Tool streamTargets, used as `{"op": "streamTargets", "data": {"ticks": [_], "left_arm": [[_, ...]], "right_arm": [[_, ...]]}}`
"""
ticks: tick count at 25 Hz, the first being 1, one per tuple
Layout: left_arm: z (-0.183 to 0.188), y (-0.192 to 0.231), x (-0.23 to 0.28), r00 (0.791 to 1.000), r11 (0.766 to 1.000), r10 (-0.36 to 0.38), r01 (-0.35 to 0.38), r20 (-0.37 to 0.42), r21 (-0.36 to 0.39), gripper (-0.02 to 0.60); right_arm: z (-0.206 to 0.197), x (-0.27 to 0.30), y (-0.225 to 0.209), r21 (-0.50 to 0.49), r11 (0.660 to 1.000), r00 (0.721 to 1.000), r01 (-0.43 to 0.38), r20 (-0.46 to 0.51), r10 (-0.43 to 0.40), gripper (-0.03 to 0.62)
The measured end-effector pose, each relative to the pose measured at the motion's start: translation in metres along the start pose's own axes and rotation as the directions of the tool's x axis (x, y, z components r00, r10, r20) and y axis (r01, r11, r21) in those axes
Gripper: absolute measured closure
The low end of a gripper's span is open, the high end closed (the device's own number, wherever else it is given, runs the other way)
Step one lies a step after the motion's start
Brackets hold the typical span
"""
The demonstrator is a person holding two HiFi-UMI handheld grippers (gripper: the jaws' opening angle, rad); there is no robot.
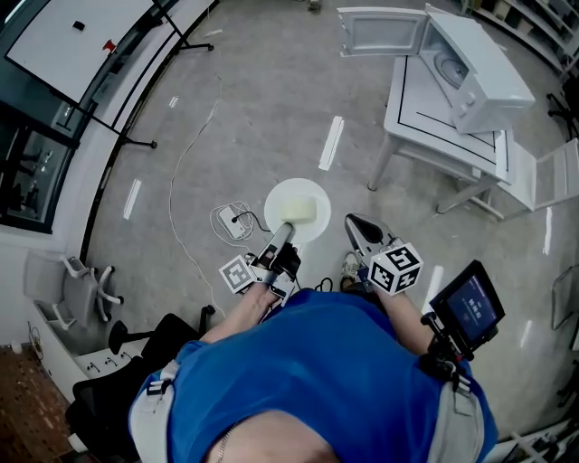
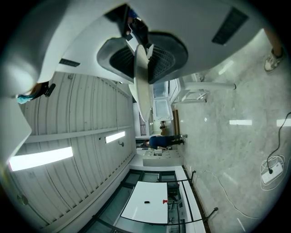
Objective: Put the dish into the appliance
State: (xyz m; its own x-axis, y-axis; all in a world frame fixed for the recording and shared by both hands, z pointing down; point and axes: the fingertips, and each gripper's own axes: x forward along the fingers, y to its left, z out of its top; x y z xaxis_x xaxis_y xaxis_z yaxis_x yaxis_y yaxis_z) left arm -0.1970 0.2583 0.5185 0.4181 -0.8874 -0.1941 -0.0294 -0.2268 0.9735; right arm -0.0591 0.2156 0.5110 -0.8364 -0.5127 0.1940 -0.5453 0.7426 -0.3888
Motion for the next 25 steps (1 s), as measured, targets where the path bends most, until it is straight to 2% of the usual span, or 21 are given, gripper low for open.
{"op": "streamTargets", "data": {"ticks": [5, 16, 25], "left_arm": [[0.003, 0.010, 0.036, 1.000, 1.000, 0.020, -0.020, 0.006, 0.006, 0.514], [0.016, 0.017, 0.109, 0.999, 1.000, 0.008, -0.009, 0.042, 0.027, 0.515], [0.021, 0.029, 0.155, 0.999, 1.000, 0.020, -0.020, 0.034, 0.012, 0.514]], "right_arm": [[0.015, 0.010, -0.038, 0.010, 1.000, 1.000, -0.009, 0.004, 0.009, 0.593], [0.052, 0.030, -0.103, 0.004, 0.999, 0.999, -0.042, 0.005, 0.042, 0.592], [0.068, 0.039, -0.147, 0.024, 1.000, 1.000, -0.012, 0.013, 0.012, 0.592]]}}
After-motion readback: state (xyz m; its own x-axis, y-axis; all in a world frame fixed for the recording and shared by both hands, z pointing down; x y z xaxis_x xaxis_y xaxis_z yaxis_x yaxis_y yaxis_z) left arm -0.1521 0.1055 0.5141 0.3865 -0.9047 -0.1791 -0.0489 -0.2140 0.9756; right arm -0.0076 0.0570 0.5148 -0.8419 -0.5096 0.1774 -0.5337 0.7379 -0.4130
